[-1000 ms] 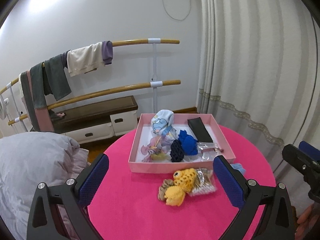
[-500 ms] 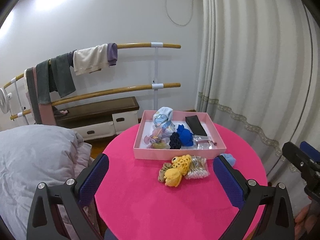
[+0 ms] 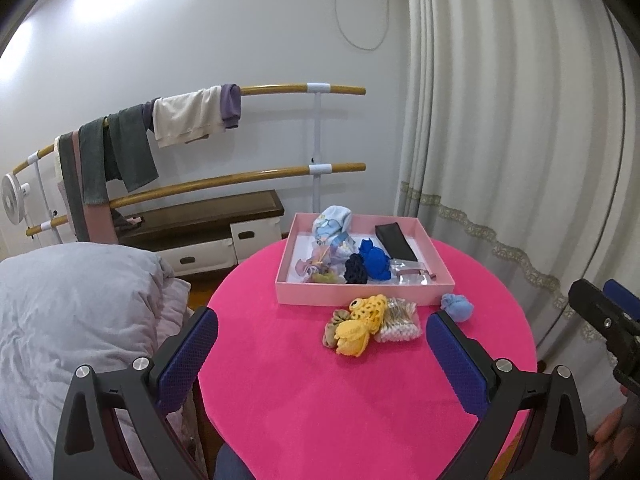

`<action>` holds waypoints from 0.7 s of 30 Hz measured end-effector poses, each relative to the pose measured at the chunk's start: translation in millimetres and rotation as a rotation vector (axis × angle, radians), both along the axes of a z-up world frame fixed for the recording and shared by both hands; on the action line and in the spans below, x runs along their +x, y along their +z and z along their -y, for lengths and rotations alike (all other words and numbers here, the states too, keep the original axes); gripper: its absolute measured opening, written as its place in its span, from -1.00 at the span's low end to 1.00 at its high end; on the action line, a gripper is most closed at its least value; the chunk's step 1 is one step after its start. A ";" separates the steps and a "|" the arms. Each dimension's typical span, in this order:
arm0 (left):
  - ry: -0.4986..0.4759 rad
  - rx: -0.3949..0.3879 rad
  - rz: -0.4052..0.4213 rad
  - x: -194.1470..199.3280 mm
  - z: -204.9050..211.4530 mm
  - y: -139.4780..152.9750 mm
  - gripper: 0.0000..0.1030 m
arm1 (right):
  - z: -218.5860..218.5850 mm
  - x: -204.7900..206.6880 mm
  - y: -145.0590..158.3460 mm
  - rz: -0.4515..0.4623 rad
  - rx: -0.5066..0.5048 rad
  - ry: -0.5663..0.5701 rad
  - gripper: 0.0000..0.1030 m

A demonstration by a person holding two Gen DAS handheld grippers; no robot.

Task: Organize soft objects
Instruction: 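Lift both tools out of the box back over the table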

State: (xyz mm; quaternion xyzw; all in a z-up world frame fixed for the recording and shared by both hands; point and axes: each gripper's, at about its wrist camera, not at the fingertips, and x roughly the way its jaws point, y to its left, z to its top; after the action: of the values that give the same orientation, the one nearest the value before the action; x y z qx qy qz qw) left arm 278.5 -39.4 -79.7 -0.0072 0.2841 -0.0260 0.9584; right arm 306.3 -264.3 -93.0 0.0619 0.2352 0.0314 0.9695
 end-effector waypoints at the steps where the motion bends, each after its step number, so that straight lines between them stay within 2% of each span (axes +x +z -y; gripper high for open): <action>1: 0.001 -0.001 -0.004 0.7 -0.3 -1.1 1.00 | 0.3 0.9 -0.2 -0.002 0.001 0.000 1.00; 13: 0.010 -0.010 -0.052 19.0 -10.4 -18.4 1.00 | 1.5 17.3 -11.6 -0.043 -0.002 0.000 1.00; 21: 0.000 -0.007 -0.123 48.1 -10.4 -45.7 1.00 | 3.2 37.6 -29.5 -0.096 -0.005 -0.002 1.00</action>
State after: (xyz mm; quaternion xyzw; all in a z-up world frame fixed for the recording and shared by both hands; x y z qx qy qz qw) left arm 326.7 -29.1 -125.4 -0.0124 0.3422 -0.0264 0.9392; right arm 343.8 -267.6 -122.5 0.0610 0.2813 0.0271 0.9573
